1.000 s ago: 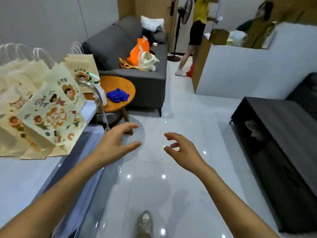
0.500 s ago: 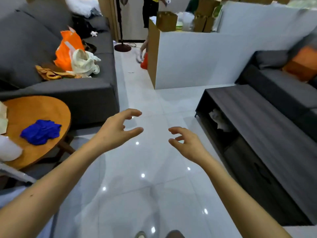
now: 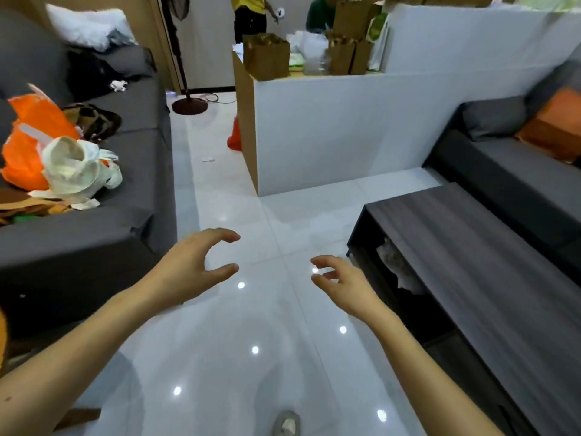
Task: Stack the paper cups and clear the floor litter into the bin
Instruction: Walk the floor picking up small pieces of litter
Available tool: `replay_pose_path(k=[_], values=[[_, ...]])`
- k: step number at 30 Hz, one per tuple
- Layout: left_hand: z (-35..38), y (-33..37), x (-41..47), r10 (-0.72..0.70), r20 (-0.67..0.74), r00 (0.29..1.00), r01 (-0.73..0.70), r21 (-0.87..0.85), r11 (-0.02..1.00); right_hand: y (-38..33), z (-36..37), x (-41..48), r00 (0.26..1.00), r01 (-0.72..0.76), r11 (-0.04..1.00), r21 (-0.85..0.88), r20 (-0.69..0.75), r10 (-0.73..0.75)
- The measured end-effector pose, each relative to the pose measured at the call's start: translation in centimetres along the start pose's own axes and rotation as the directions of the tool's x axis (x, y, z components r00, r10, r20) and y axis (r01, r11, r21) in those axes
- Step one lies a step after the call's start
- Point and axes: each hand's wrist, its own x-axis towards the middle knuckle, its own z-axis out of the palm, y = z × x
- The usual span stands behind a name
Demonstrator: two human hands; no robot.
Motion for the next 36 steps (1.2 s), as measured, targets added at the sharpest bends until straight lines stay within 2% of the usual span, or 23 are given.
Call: replay_pose_path(k=[9, 16, 22, 27, 36], values=[[-0.1, -3.5, 25.2, 0.052, 0.041, 0.998, -0.051, -0.030, 0.998, 1.7, -6.5, 20.9, 0.994, -0.097, 0.995, -0.013, -0.052, 0.097], [-1.8, -5.6, 49.3, 0.197, 0.098, 0.975, -0.192, -0.066, 0.979, 0.7, -12.1, 40.3, 0.960, -0.195, 0.979, 0.064, -0.190, 0.203], [-1.6, -3.1, 65.1, 0.294, 0.238, 0.926, -0.281, -0.089, 0.956, 1.2, -18.0, 51.0, 0.922, -0.274, 0.955, 0.117, -0.251, 0.295], [2.5, 0.2, 78.7, 0.379, 0.310, 0.872, -0.366, -0.101, 0.925, 5.3, -24.1, 60.1, 0.878, -0.314, 0.933, 0.176, -0.321, 0.355], [12.5, 12.7, 100.3, 0.499, 0.460, 0.735, -0.448, -0.224, 0.866, 12.3, -39.5, 73.2, 0.788, -0.394, 0.868, 0.302, -0.376, 0.488]])
